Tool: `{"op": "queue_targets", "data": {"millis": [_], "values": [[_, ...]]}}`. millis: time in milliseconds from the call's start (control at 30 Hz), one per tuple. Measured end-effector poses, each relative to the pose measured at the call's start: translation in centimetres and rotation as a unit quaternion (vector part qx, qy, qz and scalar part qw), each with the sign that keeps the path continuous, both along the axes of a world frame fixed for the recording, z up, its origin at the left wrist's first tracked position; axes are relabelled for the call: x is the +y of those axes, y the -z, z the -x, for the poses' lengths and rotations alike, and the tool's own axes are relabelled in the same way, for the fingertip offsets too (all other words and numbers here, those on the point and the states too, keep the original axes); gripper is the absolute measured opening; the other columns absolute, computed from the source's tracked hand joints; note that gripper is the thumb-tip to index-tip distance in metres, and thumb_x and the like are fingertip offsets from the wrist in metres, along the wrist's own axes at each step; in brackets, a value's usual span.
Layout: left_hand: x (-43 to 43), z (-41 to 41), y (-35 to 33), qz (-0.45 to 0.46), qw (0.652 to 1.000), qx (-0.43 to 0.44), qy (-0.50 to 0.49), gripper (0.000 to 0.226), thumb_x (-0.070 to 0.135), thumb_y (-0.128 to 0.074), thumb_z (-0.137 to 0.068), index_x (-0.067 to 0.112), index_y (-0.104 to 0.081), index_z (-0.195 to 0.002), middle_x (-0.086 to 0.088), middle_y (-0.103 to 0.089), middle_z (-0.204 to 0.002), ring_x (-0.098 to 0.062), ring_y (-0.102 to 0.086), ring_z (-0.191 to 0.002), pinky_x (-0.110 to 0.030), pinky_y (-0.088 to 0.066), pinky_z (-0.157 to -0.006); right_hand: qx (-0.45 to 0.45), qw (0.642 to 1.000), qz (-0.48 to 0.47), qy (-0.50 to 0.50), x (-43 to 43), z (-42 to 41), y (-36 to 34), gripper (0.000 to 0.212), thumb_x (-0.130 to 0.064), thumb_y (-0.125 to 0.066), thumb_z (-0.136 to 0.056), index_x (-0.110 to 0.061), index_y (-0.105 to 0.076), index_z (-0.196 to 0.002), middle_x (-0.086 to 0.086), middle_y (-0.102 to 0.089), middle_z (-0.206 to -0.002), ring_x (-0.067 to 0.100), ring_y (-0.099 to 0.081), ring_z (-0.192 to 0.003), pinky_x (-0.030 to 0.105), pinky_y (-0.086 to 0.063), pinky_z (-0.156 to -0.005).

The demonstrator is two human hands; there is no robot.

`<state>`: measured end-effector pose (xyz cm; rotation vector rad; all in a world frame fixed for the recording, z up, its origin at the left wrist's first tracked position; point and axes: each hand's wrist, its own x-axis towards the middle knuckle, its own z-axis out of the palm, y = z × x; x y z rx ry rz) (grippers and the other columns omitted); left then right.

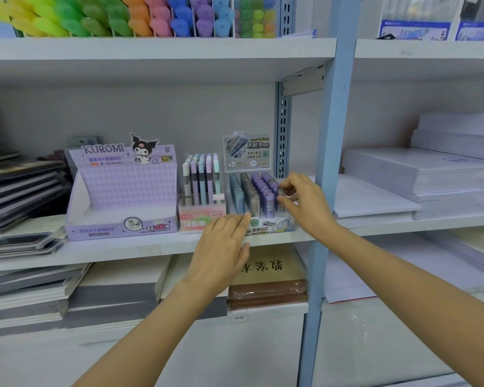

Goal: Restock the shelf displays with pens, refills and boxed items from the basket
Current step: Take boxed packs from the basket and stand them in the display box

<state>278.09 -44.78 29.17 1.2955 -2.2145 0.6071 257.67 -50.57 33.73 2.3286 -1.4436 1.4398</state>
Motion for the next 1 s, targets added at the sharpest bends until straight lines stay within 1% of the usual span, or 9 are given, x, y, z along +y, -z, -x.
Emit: {"op": "queue_targets", "data": {"millis": [167, 300, 400, 467, 600, 700, 800, 900, 1000], "values": [[0.2, 0.1, 0.4, -0.006, 1.000, -0.005, -0.008, 0.061, 0.029, -0.047, -0.096, 0.012, -0.028, -0.152, -0.004, -0.047, -0.144, -0.021, -0.040, -0.134, -0.036, -0.022, -0.115, 0.004, 0.999, -0.051, 0.004, 0.5, 0.1, 0.6, 0.029, -0.012, -0.063, -0.091, -0.009, -0.056, -0.119, 0.003, -0.055, -0.111, 0.016, -0.055, -0.097, 0.039, -0.048, -0.093], [0.8, -0.1, 1.3, -0.035, 0.998, 0.044, 0.028, 0.068, 0.026, -0.051, -0.096, 0.012, -0.020, -0.154, -0.006, -0.025, -0.159, -0.021, -0.019, -0.147, -0.038, -0.010, -0.121, -0.015, 0.999, -0.024, -0.022, 3.4, -0.6, 2.2, 0.052, -0.018, -0.060, -0.093, -0.010, -0.038, -0.140, 0.007, -0.047, -0.135, 0.018, -0.046, -0.123, 0.032, -0.039, -0.103], [2.0, -0.6, 4.3, 0.007, 0.992, 0.115, 0.051, 0.062, 0.012, -0.059, -0.087, 0.005, -0.038, -0.145, -0.013, -0.039, -0.149, -0.028, -0.034, -0.138, -0.042, -0.028, -0.114, -0.037, 0.996, 0.057, -0.053, 6.1, -1.6, 5.2, 0.042, -0.017, -0.056, -0.094, -0.011, -0.043, -0.134, 0.001, -0.048, -0.130, 0.014, -0.046, -0.121, 0.027, -0.037, -0.102], [2.9, -1.2, 8.1, 0.030, 0.984, 0.169, 0.052, 0.050, 0.004, -0.062, -0.080, 0.004, -0.054, -0.130, -0.015, -0.052, -0.130, -0.030, -0.047, -0.121, -0.041, -0.038, -0.100, -0.027, 0.994, 0.042, -0.097, 7.5, -2.4, 8.7, 0.032, -0.020, -0.052, -0.094, -0.015, -0.047, -0.125, -0.006, -0.050, -0.118, 0.009, -0.050, -0.110, 0.022, -0.041, -0.093], [4.2, -2.4, 18.4, -0.147, 0.977, 0.147, 0.042, 0.029, -0.002, -0.064, -0.078, 0.008, -0.066, -0.104, -0.009, -0.062, -0.104, -0.031, -0.057, -0.095, -0.041, -0.045, -0.079, 0.055, 0.978, -0.133, -0.150, 8.8, -3.9, 19.7, 0.019, -0.017, -0.054, -0.094, -0.015, -0.056, -0.113, -0.002, -0.057, -0.106, 0.011, -0.055, -0.092, 0.024, -0.045, -0.079], [5.8, -3.2, 26.4, -0.326, 0.937, 0.120, 0.037, 0.024, 0.005, -0.055, -0.089, 0.012, -0.068, -0.107, -0.004, -0.065, -0.109, -0.028, -0.056, -0.104, -0.036, -0.042, -0.087, 0.089, 0.947, -0.280, -0.133, 9.2, -3.7, 29.3, 0.018, -0.015, -0.055, -0.095, -0.010, -0.058, -0.112, 0.003, -0.058, -0.109, 0.016, -0.056, -0.094, 0.031, -0.047, -0.080], [6.9, -3.2, 33.3, -0.433, 0.897, 0.084, 0.017, 0.028, 0.011, -0.047, -0.093, 0.015, -0.065, -0.115, -0.001, -0.063, -0.119, -0.022, -0.053, -0.113, -0.031, -0.039, -0.093, 0.109, 0.911, -0.389, -0.087, 10.2, -2.8, 37.4, 0.020, -0.016, -0.055, -0.095, -0.010, -0.057, -0.115, 0.006, -0.056, -0.114, 0.021, -0.056, -0.104, 0.032, -0.045, -0.085], [7.2, -2.5, 38.0, -0.483, 0.874, 0.046, -0.004, 0.034, 0.012, -0.043, -0.093, 0.019, -0.058, -0.123, 0.000, -0.060, -0.126, -0.020, -0.049, -0.119, -0.028, -0.038, -0.094, 0.114, 0.873, -0.471, -0.052, 11.6, -2.3, 43.1, 0.029, -0.020, -0.057, -0.095, -0.014, -0.052, -0.124, 0.004, -0.049, -0.123, 0.019, -0.052, -0.110, 0.021, -0.038, -0.085], [6.4, -1.7, 41.6, -0.498, 0.867, 0.022, -0.008, 0.049, 0.012, -0.045, -0.096, 0.024, -0.043, -0.143, 0.003, -0.041, -0.151, -0.015, -0.034, -0.139, -0.030, -0.022, -0.116, 0.114, 0.868, -0.481, -0.041, 12.3, -1.9, 46.7, 0.033, -0.019, -0.060, -0.093, -0.015, -0.051, -0.126, 0.001, -0.044, -0.126, 0.013, -0.046, -0.113, 0.011, -0.032, -0.088]]}}
